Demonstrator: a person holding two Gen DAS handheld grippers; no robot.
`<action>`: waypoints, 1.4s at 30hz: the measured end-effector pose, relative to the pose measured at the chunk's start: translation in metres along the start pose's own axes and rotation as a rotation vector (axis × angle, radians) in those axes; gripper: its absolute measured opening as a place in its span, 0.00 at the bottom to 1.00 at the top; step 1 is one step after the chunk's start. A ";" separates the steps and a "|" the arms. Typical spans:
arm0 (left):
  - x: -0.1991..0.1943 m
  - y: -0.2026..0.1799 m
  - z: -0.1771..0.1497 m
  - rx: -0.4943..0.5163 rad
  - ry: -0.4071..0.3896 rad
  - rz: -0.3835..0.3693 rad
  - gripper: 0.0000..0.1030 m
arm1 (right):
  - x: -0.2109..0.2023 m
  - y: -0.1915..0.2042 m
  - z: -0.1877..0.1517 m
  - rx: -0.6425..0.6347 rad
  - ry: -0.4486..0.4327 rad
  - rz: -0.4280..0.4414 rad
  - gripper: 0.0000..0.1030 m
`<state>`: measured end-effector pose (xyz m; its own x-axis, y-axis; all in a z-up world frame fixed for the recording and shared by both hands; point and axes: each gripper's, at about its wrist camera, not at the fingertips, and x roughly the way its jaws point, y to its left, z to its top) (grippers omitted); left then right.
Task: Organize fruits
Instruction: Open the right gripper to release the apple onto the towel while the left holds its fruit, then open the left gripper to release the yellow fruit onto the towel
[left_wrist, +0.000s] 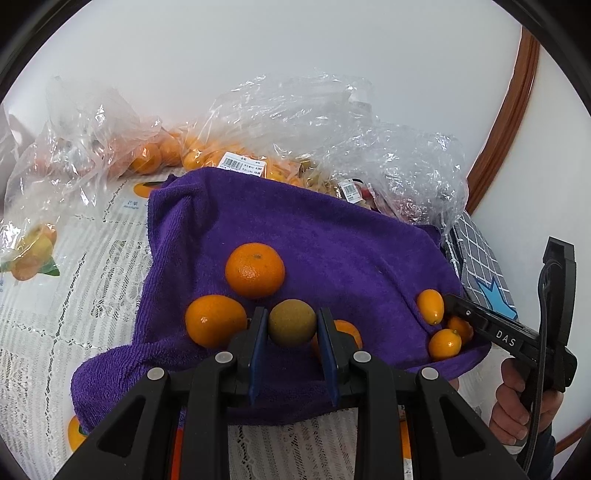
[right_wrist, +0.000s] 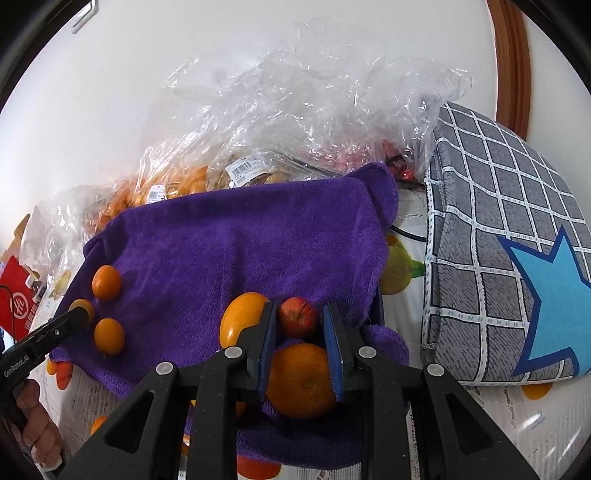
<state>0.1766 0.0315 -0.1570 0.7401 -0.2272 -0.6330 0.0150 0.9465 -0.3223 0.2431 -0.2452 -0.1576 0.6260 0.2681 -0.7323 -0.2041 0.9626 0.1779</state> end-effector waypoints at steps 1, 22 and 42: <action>0.000 0.000 0.000 -0.001 0.001 -0.002 0.25 | -0.001 0.001 0.000 -0.004 -0.002 -0.004 0.28; -0.017 0.008 -0.002 -0.024 -0.039 -0.028 0.30 | -0.071 0.020 -0.021 0.017 -0.088 -0.030 0.51; -0.063 0.011 -0.029 0.020 -0.094 -0.005 0.30 | -0.088 0.030 -0.078 -0.029 -0.015 -0.034 0.51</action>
<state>0.1106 0.0490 -0.1415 0.7996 -0.2100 -0.5626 0.0309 0.9500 -0.3107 0.1232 -0.2426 -0.1395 0.6439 0.2358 -0.7279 -0.2038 0.9698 0.1338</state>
